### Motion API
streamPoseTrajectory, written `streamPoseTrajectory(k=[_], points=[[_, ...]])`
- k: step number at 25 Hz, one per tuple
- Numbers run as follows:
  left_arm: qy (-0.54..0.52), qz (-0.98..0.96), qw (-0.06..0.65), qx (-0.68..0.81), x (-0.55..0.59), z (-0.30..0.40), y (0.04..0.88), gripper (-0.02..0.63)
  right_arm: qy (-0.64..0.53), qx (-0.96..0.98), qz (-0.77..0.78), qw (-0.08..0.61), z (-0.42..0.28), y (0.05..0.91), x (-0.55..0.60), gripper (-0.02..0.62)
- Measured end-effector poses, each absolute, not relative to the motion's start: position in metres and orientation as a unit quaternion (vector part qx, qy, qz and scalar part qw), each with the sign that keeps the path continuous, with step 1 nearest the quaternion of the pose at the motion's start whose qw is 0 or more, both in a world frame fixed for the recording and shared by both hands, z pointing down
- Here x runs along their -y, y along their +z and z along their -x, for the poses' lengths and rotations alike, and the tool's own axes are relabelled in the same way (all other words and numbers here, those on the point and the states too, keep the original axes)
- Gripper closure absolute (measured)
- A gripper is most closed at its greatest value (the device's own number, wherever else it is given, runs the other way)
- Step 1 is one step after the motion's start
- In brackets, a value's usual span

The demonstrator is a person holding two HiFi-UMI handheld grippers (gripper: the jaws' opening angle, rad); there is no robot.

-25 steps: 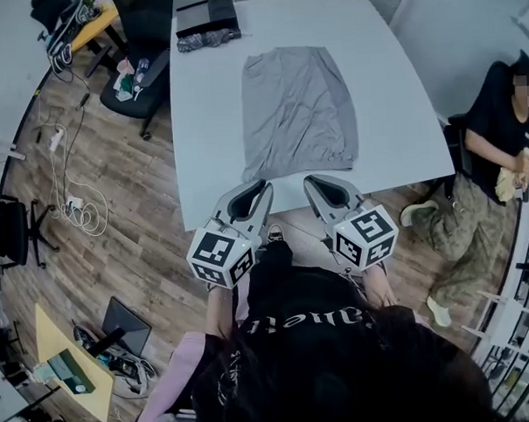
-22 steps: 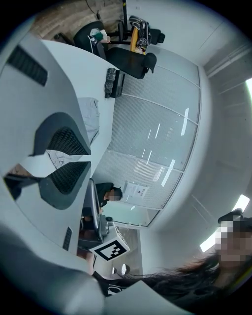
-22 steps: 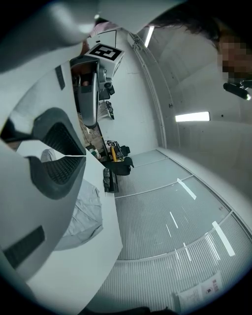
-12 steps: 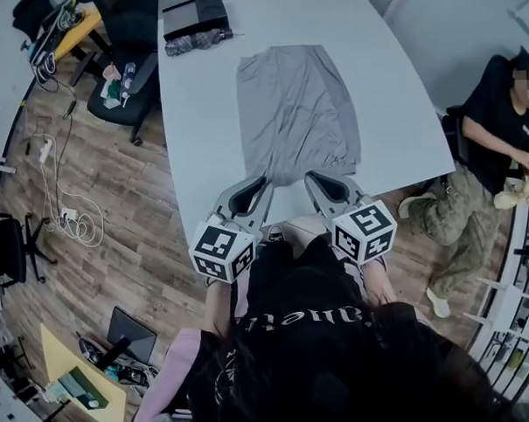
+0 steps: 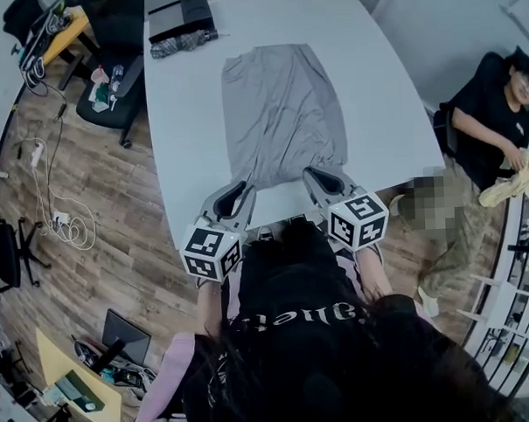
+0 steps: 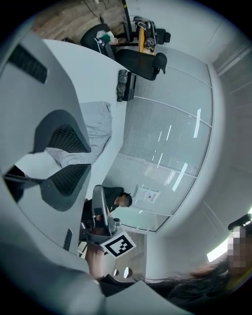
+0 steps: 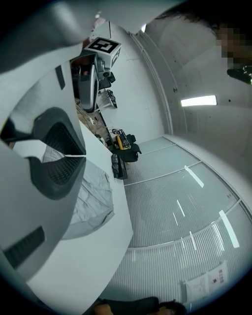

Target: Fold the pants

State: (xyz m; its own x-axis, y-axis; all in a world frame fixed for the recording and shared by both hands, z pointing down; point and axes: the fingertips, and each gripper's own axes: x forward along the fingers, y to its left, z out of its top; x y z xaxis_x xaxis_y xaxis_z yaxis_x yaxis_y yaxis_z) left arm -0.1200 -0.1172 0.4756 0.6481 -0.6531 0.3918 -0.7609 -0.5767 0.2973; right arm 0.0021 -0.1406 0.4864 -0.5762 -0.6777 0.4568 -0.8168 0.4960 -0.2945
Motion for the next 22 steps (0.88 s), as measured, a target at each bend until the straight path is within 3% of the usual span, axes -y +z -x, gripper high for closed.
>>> streamPoseTrajectory(k=[7,17,20,22], points=[[0.172,-0.855,0.245,0.423,0.123,0.124,0.512,0.475,0.282,0.827,-0.452,0.177,-0.060,0.529,0.154,0.568],[0.262,-0.777,0.345,0.457,0.110,0.158,0.625,0.420,0.354,0.765,-0.486,0.231,-0.133,0.618,0.160,0.565],[0.275,-0.757,0.364,0.467,0.107,0.166,0.641,0.411,0.374,0.760,-0.472,0.244,-0.139,0.638,0.157,0.472],[0.279,-0.747,0.374,0.473,0.109,0.171,0.648,0.407,0.383,0.755,-0.467,0.255,-0.142,0.649,0.157,0.448]])
